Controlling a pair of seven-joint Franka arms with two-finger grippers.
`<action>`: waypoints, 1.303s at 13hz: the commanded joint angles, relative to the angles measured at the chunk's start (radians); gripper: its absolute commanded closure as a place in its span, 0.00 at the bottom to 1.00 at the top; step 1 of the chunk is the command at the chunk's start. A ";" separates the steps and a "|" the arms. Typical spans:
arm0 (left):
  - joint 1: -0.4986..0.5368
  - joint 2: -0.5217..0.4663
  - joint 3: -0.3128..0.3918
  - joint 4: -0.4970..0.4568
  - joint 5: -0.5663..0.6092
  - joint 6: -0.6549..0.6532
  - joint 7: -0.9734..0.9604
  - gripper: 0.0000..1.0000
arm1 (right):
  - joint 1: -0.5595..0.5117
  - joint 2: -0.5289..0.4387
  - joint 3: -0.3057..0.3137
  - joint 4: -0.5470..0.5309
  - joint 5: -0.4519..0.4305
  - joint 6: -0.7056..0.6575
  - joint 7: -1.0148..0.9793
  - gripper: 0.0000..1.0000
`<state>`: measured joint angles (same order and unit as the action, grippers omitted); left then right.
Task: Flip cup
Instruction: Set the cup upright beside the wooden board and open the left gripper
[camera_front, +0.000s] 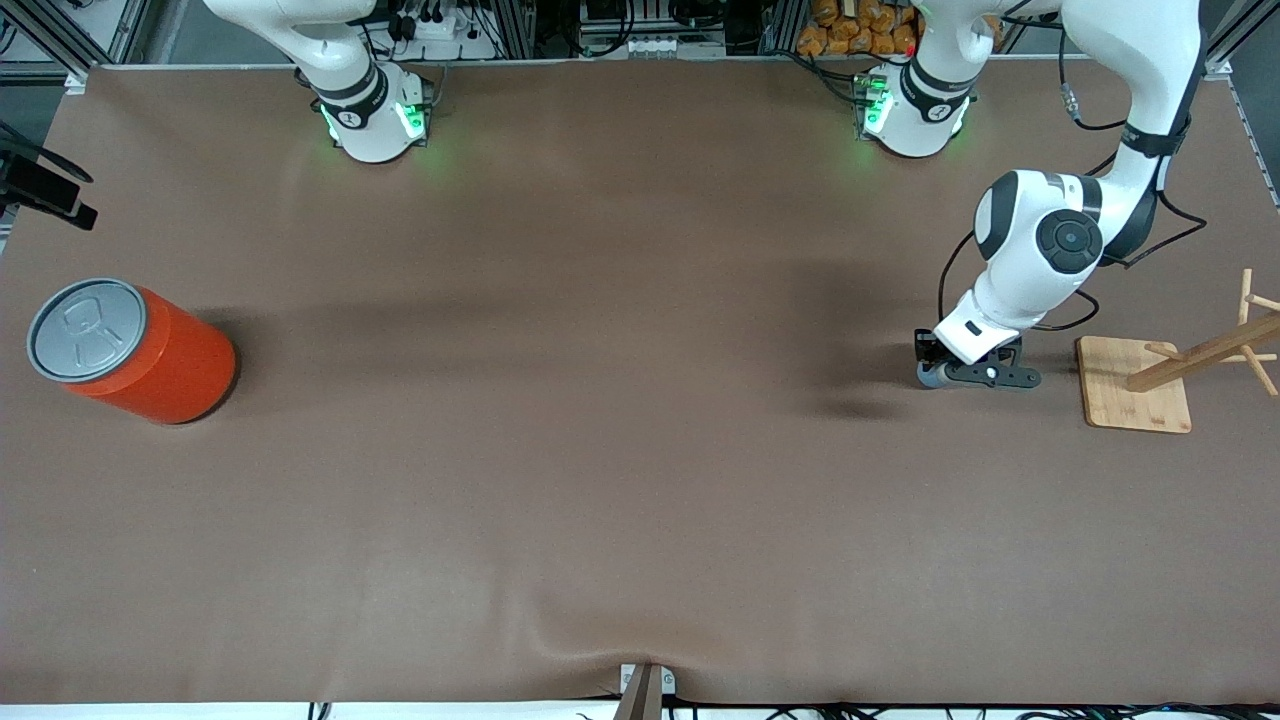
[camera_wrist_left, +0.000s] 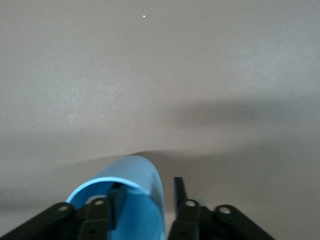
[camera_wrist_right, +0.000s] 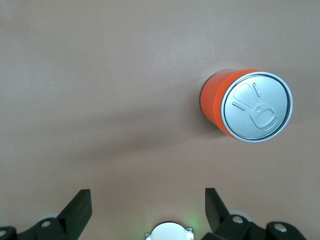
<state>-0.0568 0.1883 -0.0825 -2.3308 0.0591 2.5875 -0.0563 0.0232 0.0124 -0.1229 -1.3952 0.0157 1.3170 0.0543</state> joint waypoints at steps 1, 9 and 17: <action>0.014 -0.018 -0.017 0.043 0.024 -0.053 -0.017 0.00 | -0.009 0.001 0.008 0.013 -0.010 -0.005 0.016 0.00; -0.005 -0.018 -0.017 0.591 0.022 -0.718 -0.014 0.00 | -0.009 0.001 0.005 0.013 -0.005 -0.005 0.015 0.00; 0.006 -0.027 -0.017 0.743 0.024 -0.819 -0.014 0.00 | -0.006 0.001 0.006 0.013 0.000 -0.005 0.016 0.00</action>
<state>-0.0587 0.1540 -0.0938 -1.6349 0.0592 1.8131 -0.0563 0.0231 0.0124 -0.1248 -1.3952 0.0155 1.3171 0.0550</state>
